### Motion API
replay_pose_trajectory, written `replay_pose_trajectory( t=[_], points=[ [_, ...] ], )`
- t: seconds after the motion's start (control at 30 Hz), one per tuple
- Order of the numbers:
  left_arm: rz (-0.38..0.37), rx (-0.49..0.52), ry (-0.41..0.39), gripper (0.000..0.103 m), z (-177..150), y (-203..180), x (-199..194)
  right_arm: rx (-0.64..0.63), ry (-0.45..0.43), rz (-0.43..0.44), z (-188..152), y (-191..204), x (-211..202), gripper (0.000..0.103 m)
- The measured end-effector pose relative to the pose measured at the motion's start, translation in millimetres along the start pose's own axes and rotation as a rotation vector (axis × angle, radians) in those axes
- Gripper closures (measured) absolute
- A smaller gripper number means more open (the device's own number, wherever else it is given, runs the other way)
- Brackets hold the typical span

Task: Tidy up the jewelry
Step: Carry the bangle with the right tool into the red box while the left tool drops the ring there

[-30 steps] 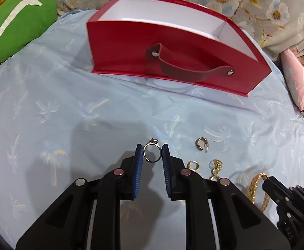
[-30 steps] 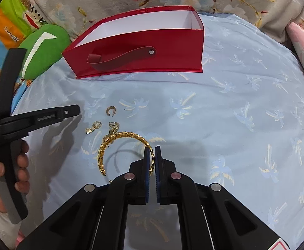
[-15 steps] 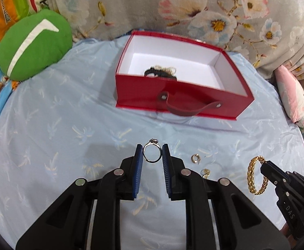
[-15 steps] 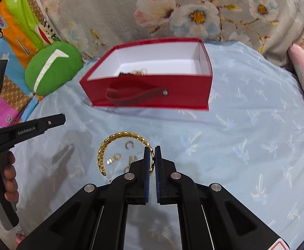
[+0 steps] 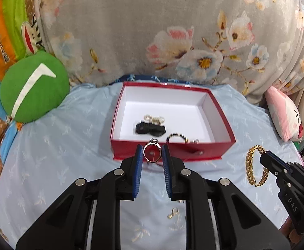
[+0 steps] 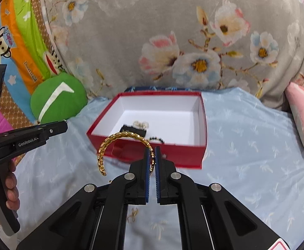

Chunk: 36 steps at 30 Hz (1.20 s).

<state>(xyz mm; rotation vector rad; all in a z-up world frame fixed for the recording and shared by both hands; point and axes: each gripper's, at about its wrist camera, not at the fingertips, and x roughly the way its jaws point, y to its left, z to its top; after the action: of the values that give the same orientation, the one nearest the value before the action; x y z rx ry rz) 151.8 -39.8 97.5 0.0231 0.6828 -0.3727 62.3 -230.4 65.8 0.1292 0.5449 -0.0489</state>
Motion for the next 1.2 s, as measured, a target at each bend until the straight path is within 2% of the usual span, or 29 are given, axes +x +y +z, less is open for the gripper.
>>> replay_pose_trajectory(
  t=[0.23, 0.43, 0.77, 1.2],
  points=[
    [0.019, 0.019, -0.061, 0.085, 37.8, -8.0, 7.0, 0.004, -0.082, -0.013, 41.0, -9.6, 5.2, 0.099],
    [0.040, 0.031, -0.073, 0.085, 63.6, -11.1, 27.0, 0.006, -0.109, -0.016, 69.4, -13.5, 23.5, 0.099],
    [0.066, 0.045, -0.066, 0.085, 97.1, -18.5, 74.1, 0.006, -0.099, -0.025, 100.9, -17.9, 66.6, 0.099],
    [0.086, 0.049, 0.001, 0.085, 104.0, -18.9, 134.0, 0.023, -0.042, -0.044, 108.5, -30.0, 125.2, 0.099]
  ],
)
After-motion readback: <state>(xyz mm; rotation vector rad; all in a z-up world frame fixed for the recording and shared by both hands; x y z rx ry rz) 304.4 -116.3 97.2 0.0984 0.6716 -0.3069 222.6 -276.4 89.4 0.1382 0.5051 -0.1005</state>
